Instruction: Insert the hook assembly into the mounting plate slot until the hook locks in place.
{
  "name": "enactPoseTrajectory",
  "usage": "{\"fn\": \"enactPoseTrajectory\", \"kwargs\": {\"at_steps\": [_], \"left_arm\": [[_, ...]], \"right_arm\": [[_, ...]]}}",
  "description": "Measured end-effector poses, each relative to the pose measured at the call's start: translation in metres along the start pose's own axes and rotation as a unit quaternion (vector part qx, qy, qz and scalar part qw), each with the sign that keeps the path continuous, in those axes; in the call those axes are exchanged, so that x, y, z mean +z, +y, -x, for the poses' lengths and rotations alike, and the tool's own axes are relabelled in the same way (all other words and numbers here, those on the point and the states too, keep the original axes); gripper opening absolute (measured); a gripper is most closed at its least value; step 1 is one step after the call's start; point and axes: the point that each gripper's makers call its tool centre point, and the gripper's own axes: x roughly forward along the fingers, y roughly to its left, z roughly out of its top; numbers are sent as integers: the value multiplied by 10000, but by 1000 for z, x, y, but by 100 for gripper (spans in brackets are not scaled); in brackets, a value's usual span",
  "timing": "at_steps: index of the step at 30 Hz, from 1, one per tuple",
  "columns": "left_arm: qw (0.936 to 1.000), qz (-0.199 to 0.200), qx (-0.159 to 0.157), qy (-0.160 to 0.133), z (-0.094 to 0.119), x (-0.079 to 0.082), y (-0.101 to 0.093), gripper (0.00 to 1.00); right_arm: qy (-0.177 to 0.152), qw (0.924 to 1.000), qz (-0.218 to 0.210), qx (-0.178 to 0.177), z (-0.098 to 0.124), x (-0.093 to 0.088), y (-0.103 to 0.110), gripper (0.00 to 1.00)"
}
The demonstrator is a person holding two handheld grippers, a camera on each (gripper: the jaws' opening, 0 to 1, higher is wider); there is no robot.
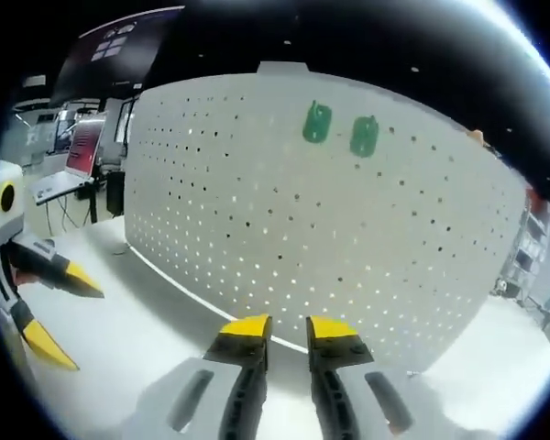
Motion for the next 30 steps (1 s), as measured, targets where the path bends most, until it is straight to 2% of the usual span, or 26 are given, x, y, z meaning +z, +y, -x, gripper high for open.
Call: {"fn": "enactPoseTrajectory", "kwargs": {"at_steps": [11,14,19,23,24,26,30], "left_arm": [[10000,-28,-19,36,0,-2,-2,55],[10000,-25,-19,34,0,-2,-1,55],[10000,-15,-20,28,0,-1,-1,55],[10000,-10,-23,29,0,-1,-1,55],[10000,-9,-24,28,0,-1,-1,55],[10000,-7,-16,31,0,-1,-1,55],[10000,2,-9,27,0,-1,0,55]], "right_arm": [[604,9974,-255,284,0,-50,11,14],[830,9954,-277,380,-1,-67,15,14],[1067,9925,-353,485,-1,-84,19,14],[1348,9880,-459,590,-1,-105,24,14],[1464,9853,-595,656,0,-111,27,14],[1530,9816,-897,707,1,-118,31,14],[1602,9814,-753,742,1,-122,33,14]]}}
